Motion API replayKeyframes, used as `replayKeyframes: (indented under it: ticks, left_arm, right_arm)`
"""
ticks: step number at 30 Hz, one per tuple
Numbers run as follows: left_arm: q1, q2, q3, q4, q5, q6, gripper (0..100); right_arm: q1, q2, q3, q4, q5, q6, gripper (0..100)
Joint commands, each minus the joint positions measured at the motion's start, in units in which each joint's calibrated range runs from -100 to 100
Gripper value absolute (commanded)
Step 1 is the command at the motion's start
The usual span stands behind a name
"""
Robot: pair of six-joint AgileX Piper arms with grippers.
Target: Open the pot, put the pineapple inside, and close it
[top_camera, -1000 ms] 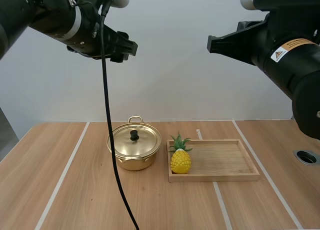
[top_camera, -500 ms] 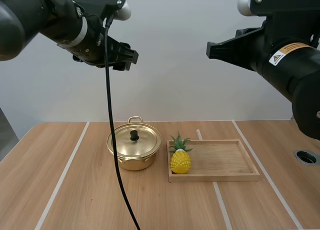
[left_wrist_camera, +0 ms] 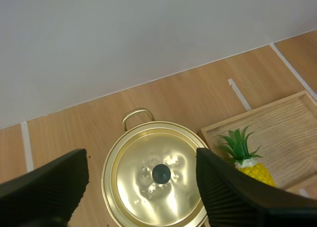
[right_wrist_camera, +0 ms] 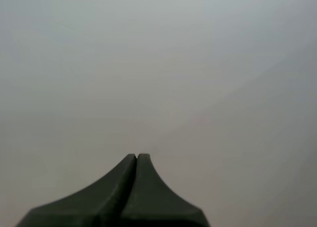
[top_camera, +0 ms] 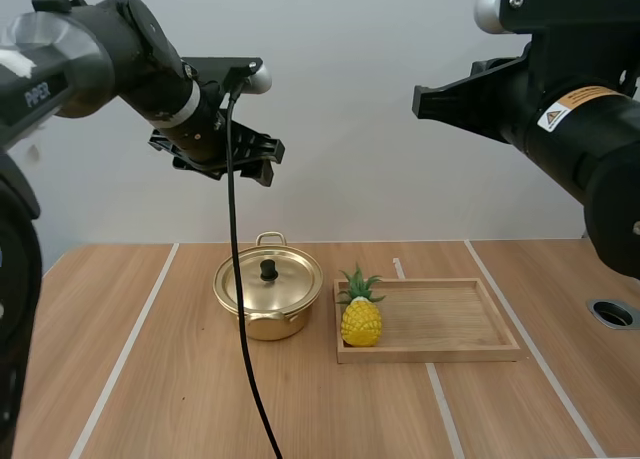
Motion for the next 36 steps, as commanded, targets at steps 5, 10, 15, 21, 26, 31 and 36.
replayKeyframes:
  ticks: [5, 10, 15, 21, 26, 31, 36]
  left_arm:
    - [-0.15, 5.0, 0.3, -1.5, 2.0, 0.2, 100]
    - [-0.17, 7.0, 4.7, -3.1, 0.0, 1.5, 100]
    - [-0.17, 9.6, 9.4, -3.2, -4.4, 2.6, 100]
    - [-0.17, 11.8, 13.5, -4.9, -9.6, 5.0, 100]
    - [-0.17, 13.4, 15.1, -6.9, -11.3, 6.6, 100]
    - [-0.17, 15.2, 15.1, -7.9, -11.3, 7.2, 100]
    - [-0.17, 16.5, 15.1, -8.7, -12.7, 8.4, 100]
  right_arm:
    - [-0.2, -0.2, -0.5, 0.0, 3.2, -0.4, 0]
    - [-0.2, -0.2, -0.5, 1.2, 3.8, -0.4, 0]
    - [-0.2, -0.2, -0.5, 1.2, 3.8, -0.4, 0]
    - [-0.2, -0.2, -0.5, 1.2, 3.8, -0.4, 0]
    - [-0.2, -0.2, -0.5, 1.2, 5.8, -0.4, 0]
    - [-0.2, -0.2, -0.5, 1.2, 7.0, -0.4, 0]
    - [-0.2, -0.2, -0.5, 1.2, 7.0, -0.4, 0]
